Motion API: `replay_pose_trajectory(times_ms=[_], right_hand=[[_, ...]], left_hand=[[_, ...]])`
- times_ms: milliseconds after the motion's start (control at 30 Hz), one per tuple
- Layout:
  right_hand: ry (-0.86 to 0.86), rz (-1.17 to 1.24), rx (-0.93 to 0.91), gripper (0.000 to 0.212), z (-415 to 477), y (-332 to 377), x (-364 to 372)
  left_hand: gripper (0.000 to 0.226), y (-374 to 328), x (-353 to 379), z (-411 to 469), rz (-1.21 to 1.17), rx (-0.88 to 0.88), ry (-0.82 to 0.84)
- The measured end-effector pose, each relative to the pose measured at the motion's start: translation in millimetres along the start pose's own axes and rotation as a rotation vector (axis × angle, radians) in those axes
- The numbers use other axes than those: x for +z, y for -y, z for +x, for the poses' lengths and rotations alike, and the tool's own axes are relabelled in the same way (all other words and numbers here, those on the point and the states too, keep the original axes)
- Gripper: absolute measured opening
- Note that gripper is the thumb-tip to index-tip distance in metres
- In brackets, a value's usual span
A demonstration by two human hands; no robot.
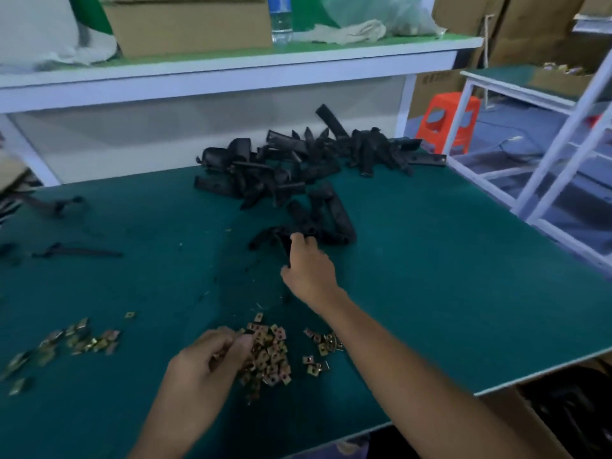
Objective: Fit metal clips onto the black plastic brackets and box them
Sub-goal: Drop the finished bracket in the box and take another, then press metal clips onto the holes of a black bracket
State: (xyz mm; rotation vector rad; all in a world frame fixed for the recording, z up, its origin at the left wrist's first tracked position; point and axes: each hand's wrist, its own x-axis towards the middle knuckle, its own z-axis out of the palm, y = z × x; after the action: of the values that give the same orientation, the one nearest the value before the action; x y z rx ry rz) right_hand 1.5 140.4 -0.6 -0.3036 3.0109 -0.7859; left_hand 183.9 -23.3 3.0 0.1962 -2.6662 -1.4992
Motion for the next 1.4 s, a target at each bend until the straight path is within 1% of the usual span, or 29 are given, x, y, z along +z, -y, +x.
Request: replay_pose_trajectory(times_ms=[67, 100, 167, 200, 233, 300, 333, 367, 400, 433, 467, 500, 533, 600, 633, 733, 800, 867, 933, 1000, 1067, 1133, 1200, 1267, 1300, 1400], right_hand=[[-0.010, 0.092, 0.028, 0.057, 7, -3, 3], [0.021, 0.171, 0.049, 0.059, 9, -6, 0], [0.116, 0.424, 0.105, 0.062, 7, -11, -12], [0.168, 0.621, 0.137, 0.061, 3, -12, -19], [0.214, 0.845, 0.166, 0.057, -3, -14, -26], [0.252, 1.210, 0.200, 0.039, -19, -17, -40], [0.249, 1.297, 0.200, 0.030, -29, -21, -44], [0.235, 1.310, 0.195, 0.022, -37, -27, -47], [0.217, 1.270, 0.188, 0.019, -46, -34, -50], [0.194, 1.198, 0.181, 0.022, -56, -40, -54], [0.162, 1.099, 0.179, 0.031, -64, -45, -58], [0.109, 0.977, 0.185, 0.040, -71, -50, -62], [0.039, 0.838, 0.179, 0.043, -76, -56, -64], [-0.096, 0.583, 0.131, 0.039, -84, -67, -64], [-0.144, 0.504, 0.110, 0.037, -88, -71, -64], [-0.188, 0.379, 0.074, 0.032, -93, -82, -61], [-0.200, 0.311, 0.055, 0.030, -96, -87, -55], [-0.222, 0.219, 0.013, 0.026, -99, -88, -49], [-0.246, 0.097, -0.052, 0.026, -102, -87, -41], [-0.276, -0.004, -0.099, 0.035, -104, -86, -33], [-0.326, -0.056, -0.120, 0.052, -106, -82, -25], [-0.378, -0.040, -0.133, 0.069, -107, -77, -19], [-0.370, -0.065, -0.128, 0.074, -106, -71, -15], [-0.333, -0.105, -0.114, 0.080, -104, -67, -12], [-0.344, -0.108, -0.123, 0.082, -103, -65, -10], [-0.430, -0.120, -0.170, 0.075, -103, -61, -2]], left_hand=[[0.043, 4, -3, -3, 0.002, -0.018, -0.003], [0.044, 6, -4, -4, -0.003, -0.028, -0.007], [0.046, 5, -5, -3, -0.005, -0.029, 0.000], [0.047, 3, -6, -3, 0.005, -0.019, 0.004], [0.047, 0, -5, -3, 0.017, -0.007, 0.002], [0.045, -3, -3, 2, 0.055, 0.016, -0.014], [0.040, -4, 0, 5, 0.075, 0.020, -0.022], [0.033, -5, 3, 9, 0.094, 0.027, -0.029], [0.023, -6, 6, 15, 0.123, 0.044, -0.025], [0.015, -8, 10, 20, 0.167, 0.068, -0.009], [0.010, -9, 14, 26, 0.225, 0.102, 0.006], [0.010, -10, 19, 32, 0.285, 0.145, 0.013], [0.012, -10, 23, 38, 0.339, 0.190, 0.011], [0.017, -15, 35, 46, 0.420, 0.258, 0.019], [0.019, -18, 41, 48, 0.451, 0.292, 0.045], [0.029, -25, 61, 51, 0.595, 0.402, 0.166], [0.033, -26, 69, 51, 0.679, 0.429, 0.219], [0.029, -26, 71, 53, 0.686, 0.421, 0.216], [0.020, -28, 70, 54, 0.676, 0.400, 0.192], [0.011, -28, 68, 53, 0.636, 0.384, 0.176], [0.005, -27, 65, 52, 0.488, 0.322, 0.162], [0.008, -28, 59, 52, 0.356, 0.271, 0.135], [0.013, -29, 51, 56, 0.258, 0.241, 0.088], [0.013, -33, 43, 61, 0.097, 0.170, 0.049], [0.015, -34, 39, 63, 0.016, 0.139, 0.038], [0.021, -40, 31, 65, -0.152, 0.089, 0.051]])
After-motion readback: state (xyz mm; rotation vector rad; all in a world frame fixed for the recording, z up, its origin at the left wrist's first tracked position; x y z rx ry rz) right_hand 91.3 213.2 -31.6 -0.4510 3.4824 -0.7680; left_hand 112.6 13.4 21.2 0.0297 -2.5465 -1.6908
